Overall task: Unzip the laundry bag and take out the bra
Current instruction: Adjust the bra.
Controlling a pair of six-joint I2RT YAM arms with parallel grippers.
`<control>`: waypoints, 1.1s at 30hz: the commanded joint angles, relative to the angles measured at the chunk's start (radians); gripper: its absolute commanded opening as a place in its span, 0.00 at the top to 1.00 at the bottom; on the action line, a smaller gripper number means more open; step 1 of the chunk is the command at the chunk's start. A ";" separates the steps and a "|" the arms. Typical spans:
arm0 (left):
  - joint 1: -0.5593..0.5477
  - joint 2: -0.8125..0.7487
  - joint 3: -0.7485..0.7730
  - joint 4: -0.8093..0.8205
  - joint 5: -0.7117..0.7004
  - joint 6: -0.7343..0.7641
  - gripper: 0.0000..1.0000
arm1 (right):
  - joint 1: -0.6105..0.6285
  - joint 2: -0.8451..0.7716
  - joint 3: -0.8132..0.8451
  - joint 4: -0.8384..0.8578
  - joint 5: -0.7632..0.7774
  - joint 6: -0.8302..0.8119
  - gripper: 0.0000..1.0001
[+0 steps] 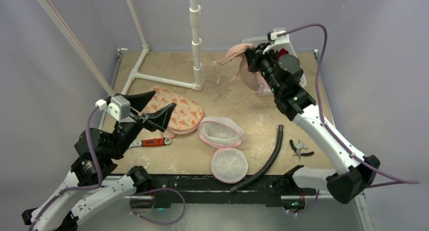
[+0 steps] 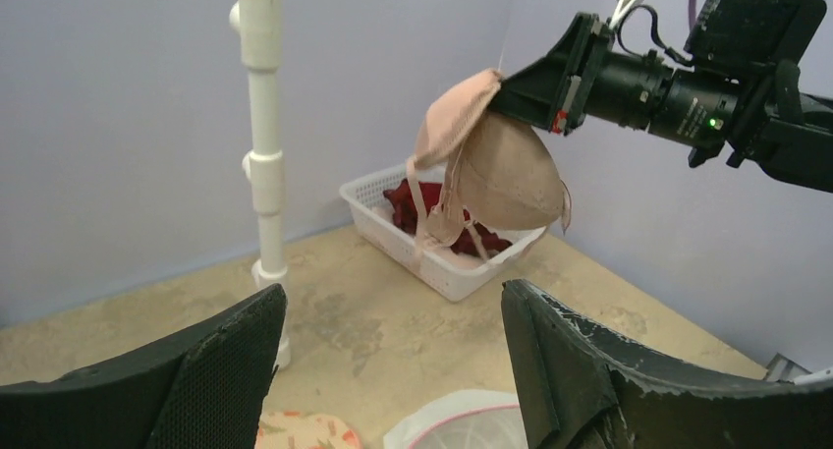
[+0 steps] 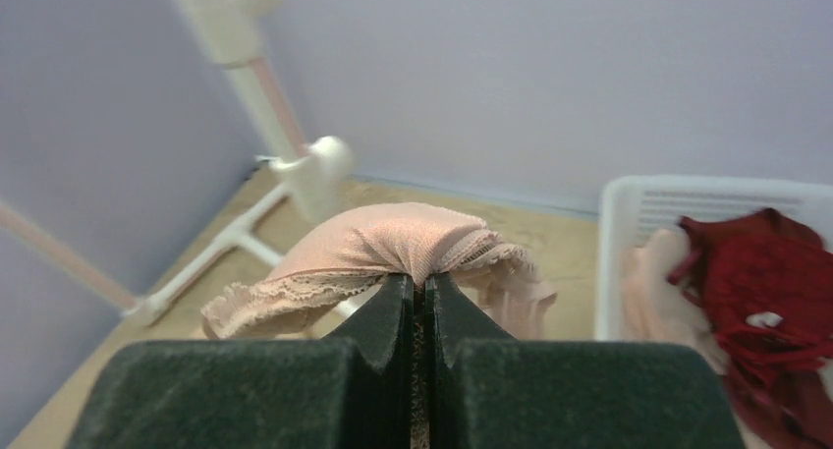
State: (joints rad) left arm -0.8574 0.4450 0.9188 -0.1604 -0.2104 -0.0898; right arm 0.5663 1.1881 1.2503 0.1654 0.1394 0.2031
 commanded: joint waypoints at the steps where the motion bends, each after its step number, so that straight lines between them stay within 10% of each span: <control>1: 0.002 0.026 -0.037 -0.010 -0.099 -0.108 0.21 | -0.073 0.070 0.096 0.029 0.130 -0.036 1.00; 25: 0.002 0.143 -0.123 -0.046 -0.123 -0.246 0.23 | -0.404 0.562 0.463 0.176 -0.092 0.107 1.00; 33: 0.003 0.161 -0.145 -0.043 -0.116 -0.266 0.23 | -0.421 0.542 0.335 0.214 -0.128 0.165 1.00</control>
State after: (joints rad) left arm -0.8574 0.5945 0.7868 -0.2188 -0.3225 -0.3309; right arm 0.1555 1.7729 1.6379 0.3099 0.0479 0.3222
